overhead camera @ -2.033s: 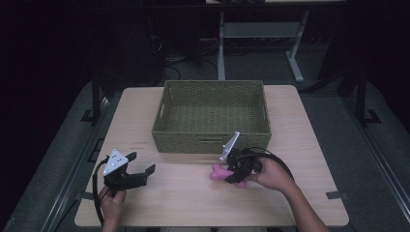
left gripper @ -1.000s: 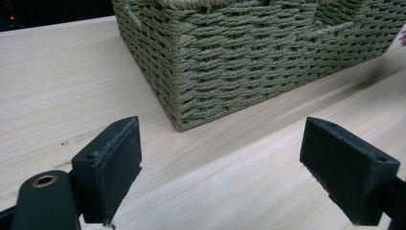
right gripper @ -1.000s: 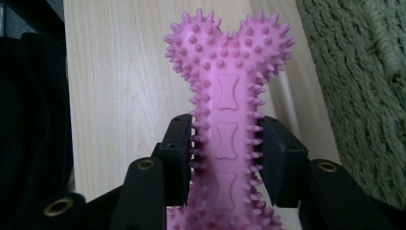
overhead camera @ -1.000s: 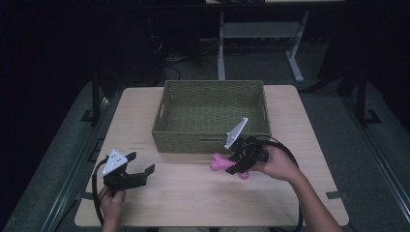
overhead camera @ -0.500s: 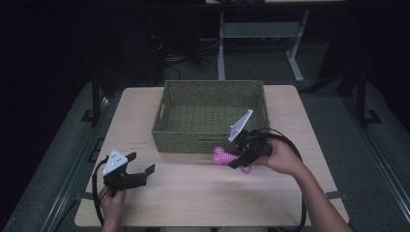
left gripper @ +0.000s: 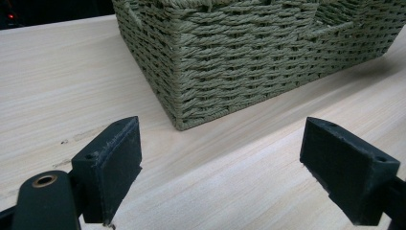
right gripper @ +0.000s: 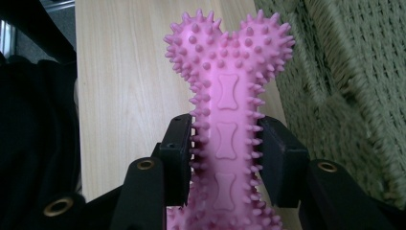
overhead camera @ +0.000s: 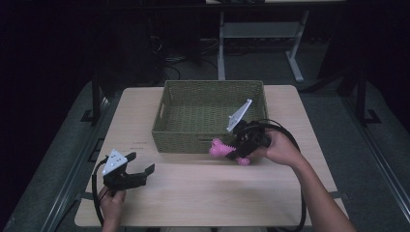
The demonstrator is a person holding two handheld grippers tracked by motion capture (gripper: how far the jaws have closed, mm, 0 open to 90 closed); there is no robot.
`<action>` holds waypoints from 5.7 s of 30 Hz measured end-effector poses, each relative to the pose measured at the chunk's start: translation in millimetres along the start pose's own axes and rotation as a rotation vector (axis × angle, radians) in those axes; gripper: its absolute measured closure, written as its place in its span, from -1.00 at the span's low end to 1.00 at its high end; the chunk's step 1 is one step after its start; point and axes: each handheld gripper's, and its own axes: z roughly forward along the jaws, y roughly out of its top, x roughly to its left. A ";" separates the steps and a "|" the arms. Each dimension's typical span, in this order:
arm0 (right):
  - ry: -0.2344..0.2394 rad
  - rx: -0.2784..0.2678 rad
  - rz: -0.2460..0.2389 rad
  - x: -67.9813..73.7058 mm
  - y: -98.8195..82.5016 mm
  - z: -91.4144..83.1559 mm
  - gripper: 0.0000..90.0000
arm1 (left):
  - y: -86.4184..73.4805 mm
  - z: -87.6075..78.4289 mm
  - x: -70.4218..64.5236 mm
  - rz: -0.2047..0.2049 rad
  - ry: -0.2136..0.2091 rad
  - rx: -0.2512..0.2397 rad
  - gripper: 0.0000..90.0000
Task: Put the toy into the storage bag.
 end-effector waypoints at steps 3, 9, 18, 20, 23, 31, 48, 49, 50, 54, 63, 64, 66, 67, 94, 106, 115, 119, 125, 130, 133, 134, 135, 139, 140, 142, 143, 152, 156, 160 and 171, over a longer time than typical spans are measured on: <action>0.003 0.002 -0.003 -0.4 2.4 -1.5 0.28 | 0.0 -0.3 0.3 0.000 -0.003 0.000 -0.69; 0.014 0.000 -0.001 -4.6 7.4 -6.0 0.28 | 0.0 -0.1 0.7 0.002 -0.001 0.000 -0.69; 0.014 -0.006 0.006 -13.9 10.8 -15.1 0.28 | 0.2 0.9 -0.9 0.013 -0.005 0.007 -0.69; 0.009 -0.009 0.004 -17.4 13.9 -20.0 0.28 | 0.2 0.7 -0.9 0.013 -0.004 0.007 -0.69; -0.001 0.000 0.006 -18.9 17.2 -23.6 0.28 | 0.1 0.3 -0.5 0.010 -0.002 0.005 -0.69; -0.011 0.006 0.006 -28.1 25.3 -32.0 0.28 | 0.1 0.6 -0.5 0.009 -0.001 0.005 -0.69; -0.004 0.018 0.023 -51.3 35.9 -33.6 0.28 | 0.7 0.5 0.5 0.004 0.000 0.000 -0.69; -0.002 0.020 0.030 -52.4 36.6 -34.1 0.28 | 0.7 1.0 0.1 0.004 0.001 -0.001 -0.69; -0.003 0.020 0.026 -54.7 37.5 -34.5 0.28 | 0.7 1.1 -0.3 0.005 0.002 -0.001 -0.69; 0.001 0.014 0.034 -63.7 40.9 -34.3 0.28 | 1.2 1.4 -0.5 0.005 0.003 0.005 -0.69; 0.003 0.014 0.053 -80.2 46.3 -31.4 0.28 | 1.6 2.4 -1.9 0.008 0.001 0.005 -0.69; 0.001 0.018 0.054 -82.4 46.3 -30.6 0.28 | 1.6 2.4 -1.9 0.008 0.001 0.005 -0.69; 0.002 0.016 0.057 -84.3 46.0 -29.8 0.28 | 1.6 2.8 -1.3 0.009 0.004 0.005 -0.69; 0.005 0.010 0.066 -88.0 45.8 -28.3 0.28 | 1.6 3.4 -1.0 0.005 0.005 0.002 -0.69; 0.025 0.048 0.129 -124.9 41.4 -0.9 0.28 | 0.9 3.1 1.3 -0.005 0.008 0.003 -0.69; 0.036 0.071 0.133 -126.1 42.3 10.0 0.28 | -0.3 0.1 3.7 -0.012 0.007 -0.001 -0.69; 0.037 0.081 0.166 -130.7 31.4 18.7 0.28 | -0.2 0.6 2.9 -0.013 0.007 0.000 -0.69; 0.043 0.080 0.168 -131.3 30.4 20.5 0.28 | -0.3 0.4 3.0 -0.012 0.009 -0.001 -0.69; 0.049 0.082 0.167 -130.3 32.6 24.4 0.28 | -0.3 0.0 3.5 -0.011 0.008 -0.004 -0.69; 0.050 0.094 0.161 -129.9 33.3 30.8 0.28 | 0.0 0.5 2.8 -0.008 0.008 0.000 -0.69; 0.056 0.090 0.167 -130.1 33.0 33.3 0.28 | -0.1 0.6 2.8 -0.011 0.008 0.000 -0.69; 0.058 0.088 0.164 -130.7 32.7 34.3 0.28 | -0.1 0.6 2.8 -0.011 0.009 -0.001 -0.69; 0.059 0.090 0.166 -130.9 32.3 35.6 0.28 | -0.1 0.6 2.8 -0.011 0.008 -0.001 -0.69; 0.056 0.103 0.170 -131.5 31.7 38.7 0.28 | 0.1 1.1 1.8 -0.002 0.005 0.002 -0.69; 0.056 0.103 0.171 -131.5 31.6 38.9 0.28 | 0.2 1.2 1.7 -0.003 0.006 0.003 -0.69; 0.057 0.106 0.175 -131.2 31.6 39.3 0.28 | 0.2 1.3 1.8 -0.003 0.004 0.003 -0.69; 0.055 0.109 0.173 -131.4 31.1 40.1 0.28 | 0.2 1.3 1.7 -0.004 0.004 0.003 -0.69; 0.053 0.113 0.178 -131.9 30.0 42.4 0.27 | 0.2 1.2 2.0 -0.006 0.002 -0.001 -0.69; 0.051 0.109 0.178 -131.7 30.4 43.1 0.27 | 0.2 1.0 2.1 -0.006 0.003 0.000 -0.69; 0.049 0.110 0.175 -131.9 31.2 44.5 0.24 | 0.2 1.0 2.0 -0.005 0.004 -0.001 -0.69; 0.043 0.084 0.202 -131.1 30.9 36.5 0.08 | 0.4 1.3 2.2 -0.004 0.005 0.000 -0.69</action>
